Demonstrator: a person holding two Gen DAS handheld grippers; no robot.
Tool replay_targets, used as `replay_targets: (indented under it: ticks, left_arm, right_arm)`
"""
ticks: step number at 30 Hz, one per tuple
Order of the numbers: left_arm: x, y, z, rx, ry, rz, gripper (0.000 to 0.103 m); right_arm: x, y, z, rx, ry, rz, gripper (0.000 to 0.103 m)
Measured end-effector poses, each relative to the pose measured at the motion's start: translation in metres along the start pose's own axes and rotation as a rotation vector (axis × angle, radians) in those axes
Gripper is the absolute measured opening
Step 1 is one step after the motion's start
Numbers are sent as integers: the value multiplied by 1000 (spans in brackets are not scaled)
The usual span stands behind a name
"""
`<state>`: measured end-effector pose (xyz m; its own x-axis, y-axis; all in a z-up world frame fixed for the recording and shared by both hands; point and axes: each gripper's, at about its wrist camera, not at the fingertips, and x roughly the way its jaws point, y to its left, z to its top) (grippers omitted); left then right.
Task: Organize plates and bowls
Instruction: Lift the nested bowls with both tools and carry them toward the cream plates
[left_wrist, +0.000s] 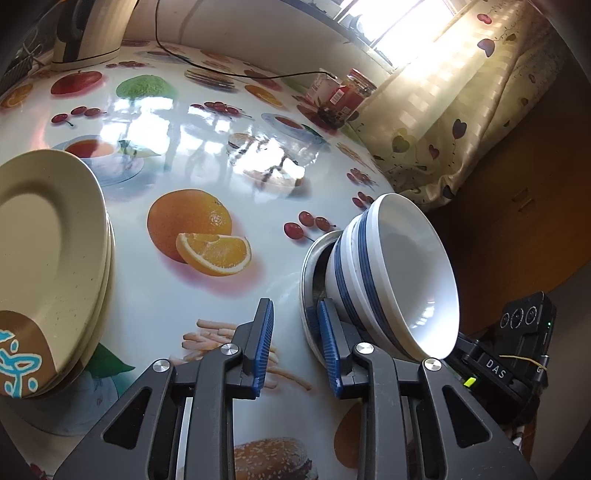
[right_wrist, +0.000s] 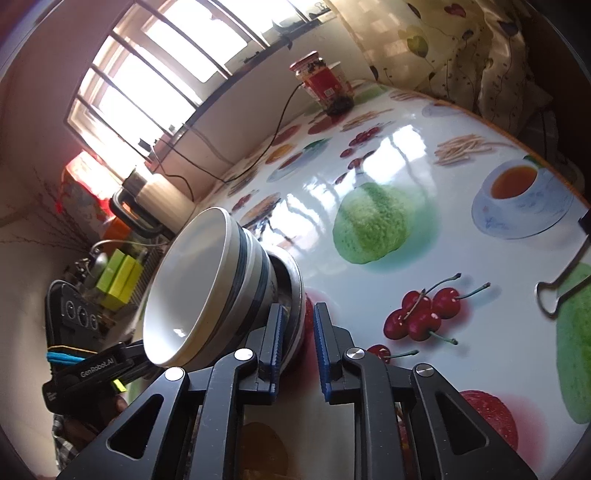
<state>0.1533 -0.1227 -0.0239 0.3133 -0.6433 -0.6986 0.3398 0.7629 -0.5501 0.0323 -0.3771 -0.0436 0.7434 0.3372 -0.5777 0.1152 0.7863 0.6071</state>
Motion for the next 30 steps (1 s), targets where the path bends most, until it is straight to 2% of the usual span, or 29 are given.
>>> replay_targets:
  ticks: [7, 16, 30]
  left_arm:
    - [5, 4, 3, -18, 6, -57, 17]
    - [5, -1, 1, 15, -8, -51, 11]
    - [5, -4, 1, 38, -18, -35, 11]
  right_arm:
    - [1, -2, 0, 4, -3, 34, 11]
    - [1, -8, 0, 38, -15, 70, 11]
    - [0, -6, 1, 20, -18, 71, 11]
